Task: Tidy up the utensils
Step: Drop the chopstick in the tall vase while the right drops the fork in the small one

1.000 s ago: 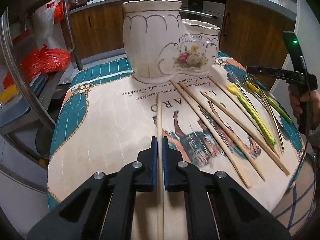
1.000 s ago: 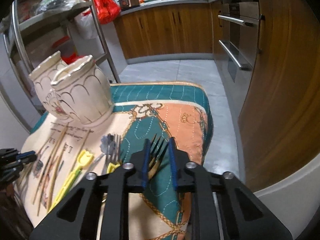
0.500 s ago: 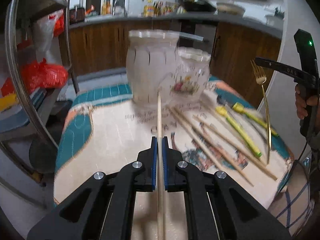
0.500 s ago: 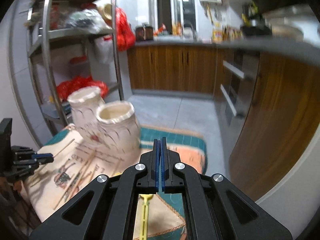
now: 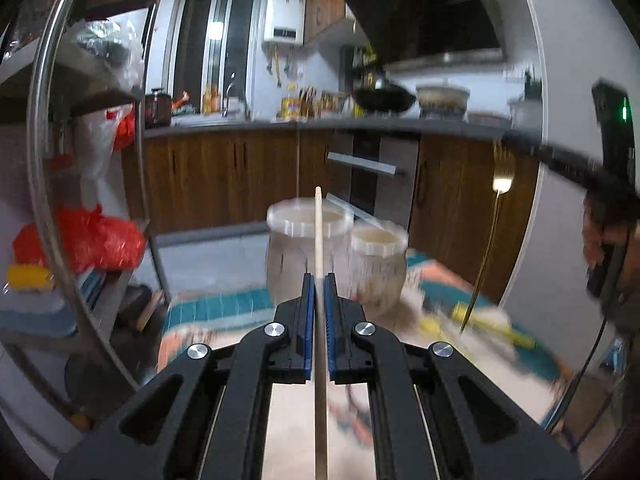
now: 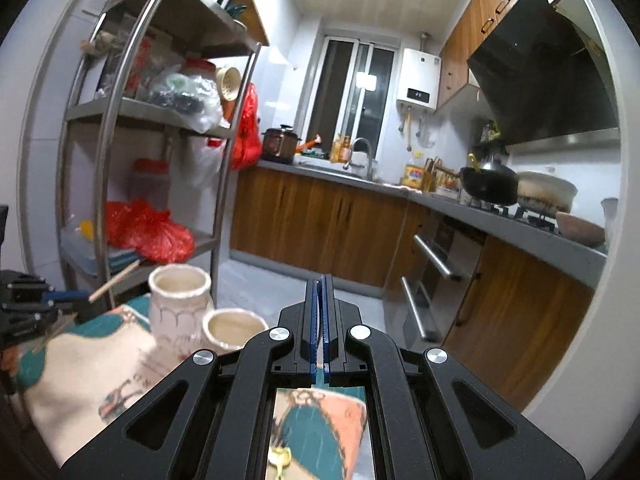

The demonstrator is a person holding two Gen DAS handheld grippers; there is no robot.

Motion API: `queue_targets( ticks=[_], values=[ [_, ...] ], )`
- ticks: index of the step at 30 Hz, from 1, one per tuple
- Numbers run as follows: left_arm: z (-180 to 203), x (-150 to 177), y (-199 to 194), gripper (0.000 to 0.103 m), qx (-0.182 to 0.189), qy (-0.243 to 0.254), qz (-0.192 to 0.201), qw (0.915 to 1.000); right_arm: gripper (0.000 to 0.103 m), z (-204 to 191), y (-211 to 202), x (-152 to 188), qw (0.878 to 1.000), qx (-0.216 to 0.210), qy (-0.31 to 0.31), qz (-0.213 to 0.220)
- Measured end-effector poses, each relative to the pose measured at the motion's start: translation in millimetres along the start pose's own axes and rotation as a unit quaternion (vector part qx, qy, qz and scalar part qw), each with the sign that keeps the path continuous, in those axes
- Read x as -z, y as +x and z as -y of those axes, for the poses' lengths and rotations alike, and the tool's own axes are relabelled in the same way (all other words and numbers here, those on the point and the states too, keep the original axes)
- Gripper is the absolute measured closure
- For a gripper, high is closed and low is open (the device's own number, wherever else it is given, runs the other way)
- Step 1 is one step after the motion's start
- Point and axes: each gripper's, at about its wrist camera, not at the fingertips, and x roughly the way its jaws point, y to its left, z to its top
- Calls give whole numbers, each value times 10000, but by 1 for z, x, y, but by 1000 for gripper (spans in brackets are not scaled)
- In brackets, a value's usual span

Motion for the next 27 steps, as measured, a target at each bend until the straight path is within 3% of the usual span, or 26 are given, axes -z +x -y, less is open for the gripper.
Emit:
queue_targets(
  ticks=[6, 11, 15, 20, 27],
  values=[
    [-11, -50, 22, 98, 196, -188, 661, 9974, 100, -1, 11, -23, 9998, 57, -65, 185],
    [-24, -82, 76, 98, 519, -697, 736, 9935, 100, 4, 27, -50, 9994, 107, 28, 317],
    [-31, -87, 119, 98, 576, -1016, 609, 9913, 100, 9, 42, -67, 9989, 195, 119, 401],
    [-37, -87, 151, 98, 344, -1171, 617, 9906, 100, 8, 68, -70, 9980, 462, 81, 413],
    [-33, -90, 162, 98, 170, -911, 757, 9928, 100, -5, 102, -49, 9989, 433, 98, 136]
  ],
)
